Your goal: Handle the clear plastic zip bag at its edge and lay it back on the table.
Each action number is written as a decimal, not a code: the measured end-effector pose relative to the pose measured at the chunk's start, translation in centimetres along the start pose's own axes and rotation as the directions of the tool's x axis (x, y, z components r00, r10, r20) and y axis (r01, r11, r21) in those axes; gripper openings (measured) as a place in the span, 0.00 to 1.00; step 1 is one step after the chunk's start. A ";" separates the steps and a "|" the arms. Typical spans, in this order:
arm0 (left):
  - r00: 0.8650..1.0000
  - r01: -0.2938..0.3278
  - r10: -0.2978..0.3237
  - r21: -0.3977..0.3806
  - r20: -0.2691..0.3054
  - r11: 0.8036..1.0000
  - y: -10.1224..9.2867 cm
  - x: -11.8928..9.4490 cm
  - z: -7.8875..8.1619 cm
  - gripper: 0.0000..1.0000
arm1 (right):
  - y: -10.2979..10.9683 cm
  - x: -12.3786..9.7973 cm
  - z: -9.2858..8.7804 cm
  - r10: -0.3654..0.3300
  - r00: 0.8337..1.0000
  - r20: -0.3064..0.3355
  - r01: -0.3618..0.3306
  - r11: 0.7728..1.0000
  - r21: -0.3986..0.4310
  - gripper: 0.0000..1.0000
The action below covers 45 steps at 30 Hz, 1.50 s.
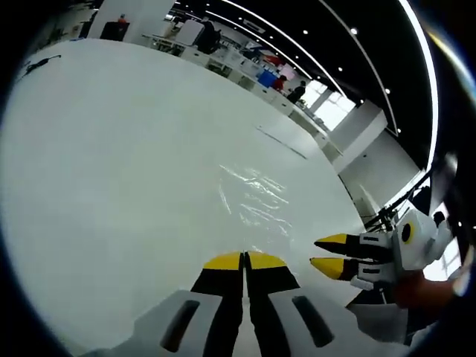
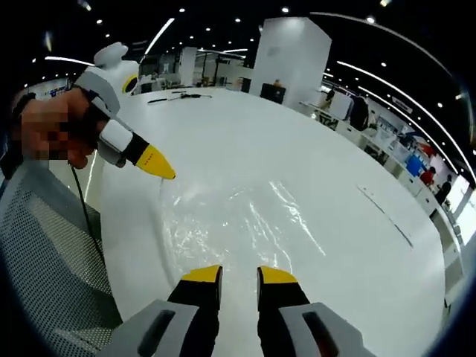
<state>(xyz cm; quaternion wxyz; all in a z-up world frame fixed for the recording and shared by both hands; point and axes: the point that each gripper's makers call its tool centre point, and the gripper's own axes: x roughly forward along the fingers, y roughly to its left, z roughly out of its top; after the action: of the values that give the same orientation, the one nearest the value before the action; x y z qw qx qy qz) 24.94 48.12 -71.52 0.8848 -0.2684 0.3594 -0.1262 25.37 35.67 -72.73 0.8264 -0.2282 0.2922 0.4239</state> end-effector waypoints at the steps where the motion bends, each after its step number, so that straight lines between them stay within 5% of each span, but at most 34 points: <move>1: 1.000 0.001 -0.001 0.001 -0.001 1.000 0.0 0.1 0.0 0.00 | 0.2 0.0 0.3 0.008 1.000 0.015 -0.008 1.000 0.007 0.21; 26: 1.000 -0.003 0.003 -0.005 -0.009 1.000 -0.4 0.5 -0.4 0.00 | 4.4 1.0 3.5 0.122 0.992 0.042 -0.117 0.987 -0.112 0.32; 45: 1.000 0.008 -0.008 -0.034 0.003 0.999 -1.4 0.2 -0.3 0.00 | 7.3 3.4 1.9 0.165 0.986 -0.038 -0.169 0.967 -0.190 0.33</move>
<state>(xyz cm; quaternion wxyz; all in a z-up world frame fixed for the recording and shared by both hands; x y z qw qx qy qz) 24.84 46.76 -70.95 0.8801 -0.2849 0.3593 -0.1233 21.47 42.72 -74.63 0.7584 -0.2865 0.2771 0.5157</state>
